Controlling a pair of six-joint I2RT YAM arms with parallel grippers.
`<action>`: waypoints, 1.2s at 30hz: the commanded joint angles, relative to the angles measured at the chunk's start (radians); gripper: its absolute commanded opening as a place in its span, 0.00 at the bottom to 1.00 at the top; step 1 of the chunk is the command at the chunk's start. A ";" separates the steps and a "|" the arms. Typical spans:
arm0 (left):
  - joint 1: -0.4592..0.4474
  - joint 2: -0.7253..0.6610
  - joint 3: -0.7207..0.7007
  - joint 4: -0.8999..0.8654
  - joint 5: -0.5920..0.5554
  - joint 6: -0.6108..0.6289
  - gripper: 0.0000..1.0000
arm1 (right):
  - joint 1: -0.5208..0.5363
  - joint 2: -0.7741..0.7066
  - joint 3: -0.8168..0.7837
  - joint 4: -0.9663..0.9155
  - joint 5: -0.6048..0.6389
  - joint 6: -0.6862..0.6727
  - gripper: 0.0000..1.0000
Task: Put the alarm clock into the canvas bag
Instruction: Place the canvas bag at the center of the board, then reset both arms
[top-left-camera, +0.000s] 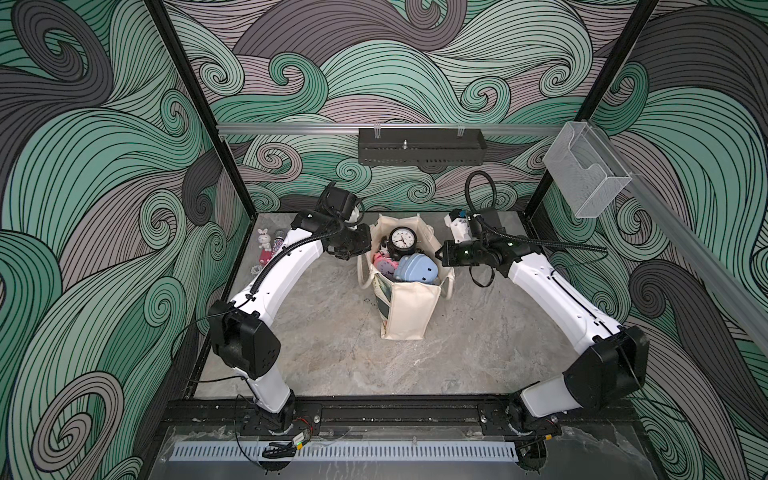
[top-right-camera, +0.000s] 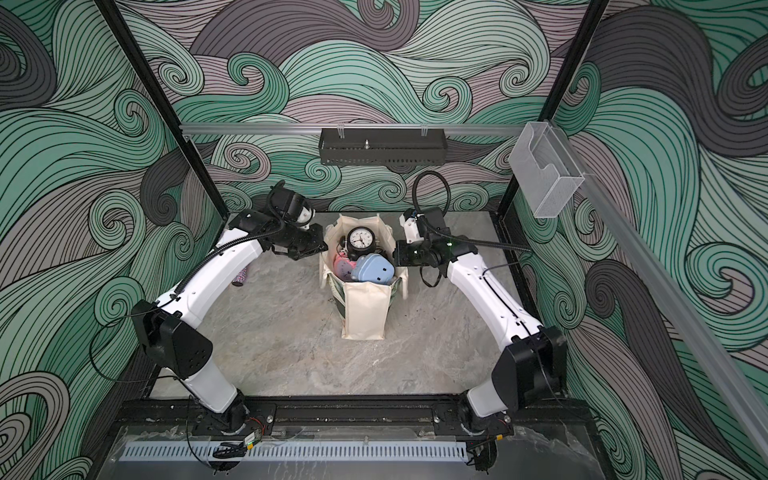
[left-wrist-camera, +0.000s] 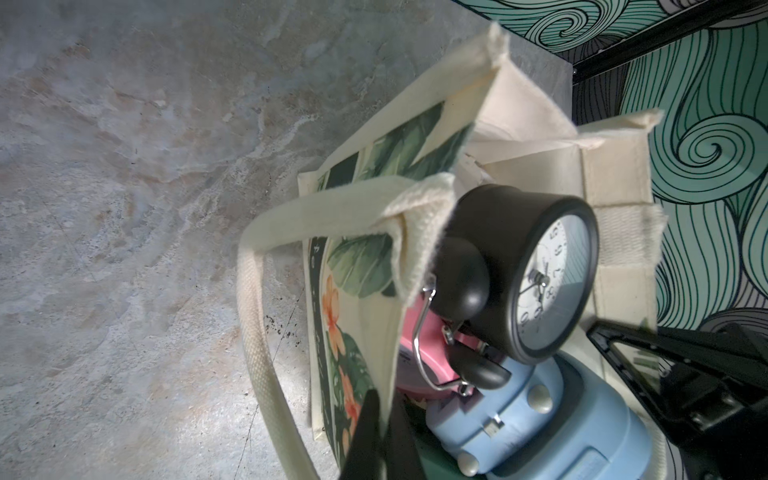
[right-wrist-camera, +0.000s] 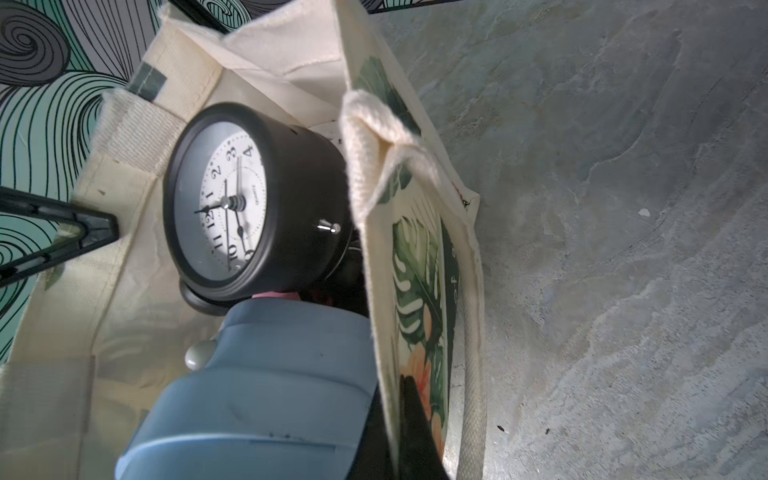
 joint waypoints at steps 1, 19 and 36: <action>0.008 -0.070 -0.023 0.158 0.045 -0.026 0.00 | 0.002 -0.009 0.026 0.216 -0.038 0.031 0.00; 0.024 -0.130 0.026 0.115 0.062 0.024 0.99 | -0.020 -0.091 -0.010 0.202 0.072 0.018 0.64; 0.092 -0.341 0.099 -0.039 0.038 0.055 0.99 | -0.035 -0.300 0.016 0.133 0.172 0.028 1.00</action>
